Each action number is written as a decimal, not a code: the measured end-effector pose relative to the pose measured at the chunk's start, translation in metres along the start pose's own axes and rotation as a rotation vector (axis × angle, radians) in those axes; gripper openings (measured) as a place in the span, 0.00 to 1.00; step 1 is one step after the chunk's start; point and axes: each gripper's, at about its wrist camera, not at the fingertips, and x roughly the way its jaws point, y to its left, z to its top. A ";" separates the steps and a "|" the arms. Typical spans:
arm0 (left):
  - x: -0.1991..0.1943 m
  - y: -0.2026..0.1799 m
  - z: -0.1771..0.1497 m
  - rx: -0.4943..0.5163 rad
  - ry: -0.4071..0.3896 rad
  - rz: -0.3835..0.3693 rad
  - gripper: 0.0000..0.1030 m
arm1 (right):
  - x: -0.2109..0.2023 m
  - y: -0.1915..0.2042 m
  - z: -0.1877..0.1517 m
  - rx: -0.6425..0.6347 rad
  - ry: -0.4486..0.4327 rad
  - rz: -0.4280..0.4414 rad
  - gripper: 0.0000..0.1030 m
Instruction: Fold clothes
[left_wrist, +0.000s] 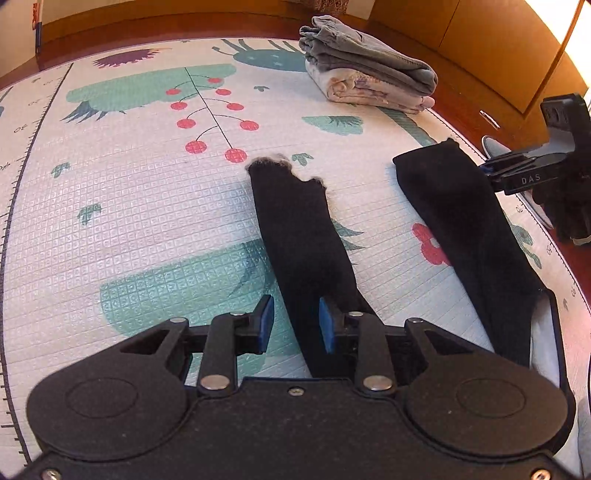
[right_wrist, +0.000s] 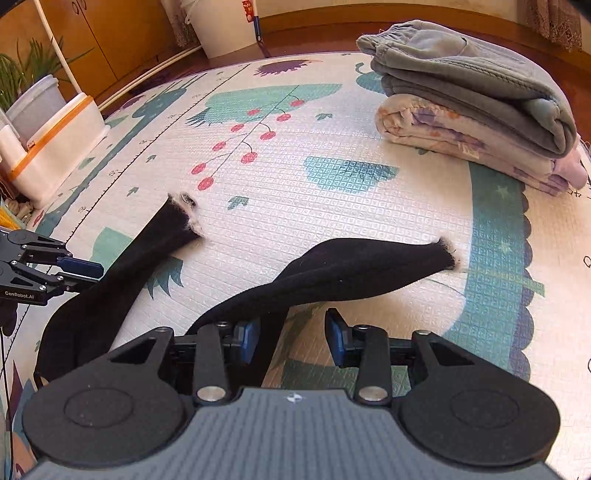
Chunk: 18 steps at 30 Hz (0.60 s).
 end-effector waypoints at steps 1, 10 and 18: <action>0.002 0.001 0.002 -0.003 -0.002 0.002 0.25 | 0.004 0.003 0.003 0.005 -0.006 -0.003 0.40; 0.033 0.016 0.022 -0.097 0.012 -0.053 0.25 | 0.042 0.014 0.016 0.055 -0.002 -0.098 0.46; 0.011 0.019 0.019 -0.245 -0.021 -0.052 0.04 | 0.052 0.040 0.020 -0.048 -0.006 -0.093 0.16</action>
